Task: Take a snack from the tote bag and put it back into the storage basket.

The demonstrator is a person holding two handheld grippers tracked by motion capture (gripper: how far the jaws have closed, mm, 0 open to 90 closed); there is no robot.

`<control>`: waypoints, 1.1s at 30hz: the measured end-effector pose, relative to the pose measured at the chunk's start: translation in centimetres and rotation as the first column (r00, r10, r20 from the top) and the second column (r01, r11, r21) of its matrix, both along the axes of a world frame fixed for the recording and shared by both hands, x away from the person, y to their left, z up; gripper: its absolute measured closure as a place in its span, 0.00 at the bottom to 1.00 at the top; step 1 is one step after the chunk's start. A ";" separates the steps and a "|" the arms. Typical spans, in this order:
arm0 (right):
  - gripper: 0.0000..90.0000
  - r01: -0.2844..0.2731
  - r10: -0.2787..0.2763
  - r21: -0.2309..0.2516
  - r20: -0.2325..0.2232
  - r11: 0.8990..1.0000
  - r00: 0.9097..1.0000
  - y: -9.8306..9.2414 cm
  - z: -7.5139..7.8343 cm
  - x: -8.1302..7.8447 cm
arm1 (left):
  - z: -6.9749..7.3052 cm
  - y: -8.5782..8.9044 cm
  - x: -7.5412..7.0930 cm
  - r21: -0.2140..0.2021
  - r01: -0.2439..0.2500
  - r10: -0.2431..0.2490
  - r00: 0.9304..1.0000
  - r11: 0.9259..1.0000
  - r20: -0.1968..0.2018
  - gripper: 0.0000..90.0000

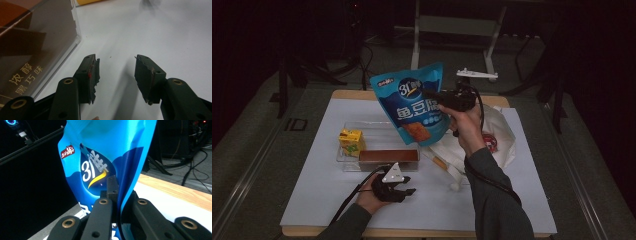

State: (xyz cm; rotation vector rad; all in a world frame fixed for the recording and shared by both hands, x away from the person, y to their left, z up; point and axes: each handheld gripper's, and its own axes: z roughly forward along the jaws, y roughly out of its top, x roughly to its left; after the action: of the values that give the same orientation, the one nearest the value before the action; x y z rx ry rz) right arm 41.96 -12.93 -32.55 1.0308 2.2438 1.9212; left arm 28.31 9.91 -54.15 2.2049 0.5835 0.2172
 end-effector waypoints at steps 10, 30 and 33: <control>1.00 -0.019 0.019 0.023 -0.007 1.000 1.000 2.7 0.1 0.1 | 0.0 0.1 0.0 -0.011 0.000 0.000 1.000 1.000 -0.002 0.58; 0.99 -0.007 0.008 0.031 -0.022 0.999 1.000 6.4 -1.5 0.4 | 0.0 0.2 0.0 -0.021 0.002 -0.002 1.000 1.000 -0.003 0.58; 0.99 -0.003 0.004 0.035 -0.034 0.999 0.999 6.9 -2.0 0.6 | 0.0 0.2 0.0 -0.024 0.001 -0.001 1.000 1.000 -0.002 0.58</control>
State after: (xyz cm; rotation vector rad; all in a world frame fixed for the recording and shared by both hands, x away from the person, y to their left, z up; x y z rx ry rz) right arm 42.59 -6.08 -34.54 1.0733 2.2390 1.9656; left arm 28.35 10.15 -54.12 2.1822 0.5832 0.2058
